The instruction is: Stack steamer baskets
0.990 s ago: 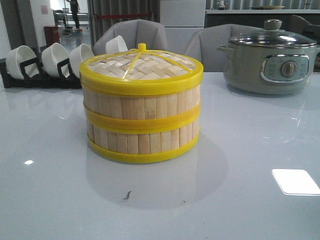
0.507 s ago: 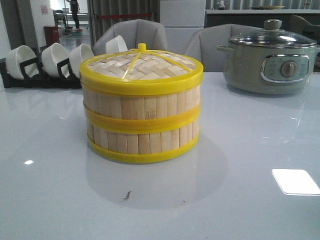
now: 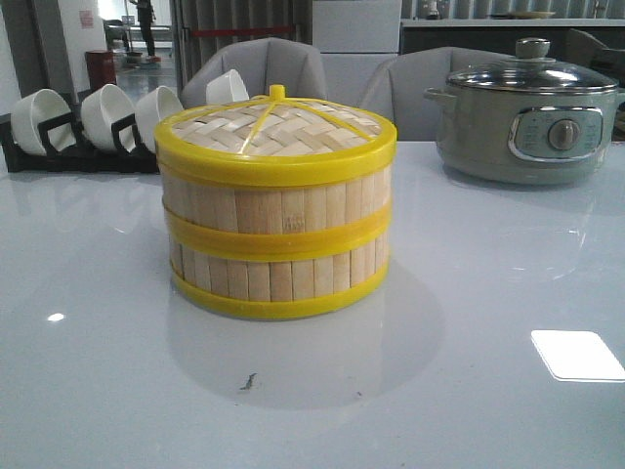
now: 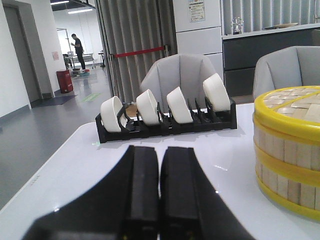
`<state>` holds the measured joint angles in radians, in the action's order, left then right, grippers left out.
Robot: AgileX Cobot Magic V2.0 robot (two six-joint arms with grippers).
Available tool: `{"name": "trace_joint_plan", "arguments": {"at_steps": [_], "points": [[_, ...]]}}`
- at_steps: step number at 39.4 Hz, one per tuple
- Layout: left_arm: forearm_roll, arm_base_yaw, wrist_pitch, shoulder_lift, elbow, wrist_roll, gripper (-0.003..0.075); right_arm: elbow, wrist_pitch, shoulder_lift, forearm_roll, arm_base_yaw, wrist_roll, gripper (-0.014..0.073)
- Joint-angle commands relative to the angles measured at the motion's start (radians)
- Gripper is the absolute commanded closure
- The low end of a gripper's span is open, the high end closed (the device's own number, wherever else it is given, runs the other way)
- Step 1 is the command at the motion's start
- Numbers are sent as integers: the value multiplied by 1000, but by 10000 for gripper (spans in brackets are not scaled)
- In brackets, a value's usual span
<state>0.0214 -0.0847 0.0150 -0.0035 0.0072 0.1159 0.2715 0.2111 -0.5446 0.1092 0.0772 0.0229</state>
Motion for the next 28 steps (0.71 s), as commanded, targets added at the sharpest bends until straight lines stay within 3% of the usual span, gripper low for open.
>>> {"name": "trace_joint_plan", "arguments": {"at_steps": [1, 18, 28], "points": [[-2, 1, 92, -12, 1, -3, 633, 28, -33, 64, 11, 8, 4, 543], [-2, 1, 92, -12, 1, -3, 633, -146, -106, 414, 4, 24, 3, 543], [-2, 1, 92, -12, 1, -3, 633, -268, -169, 516, 6, -34, 3, 543]]}}
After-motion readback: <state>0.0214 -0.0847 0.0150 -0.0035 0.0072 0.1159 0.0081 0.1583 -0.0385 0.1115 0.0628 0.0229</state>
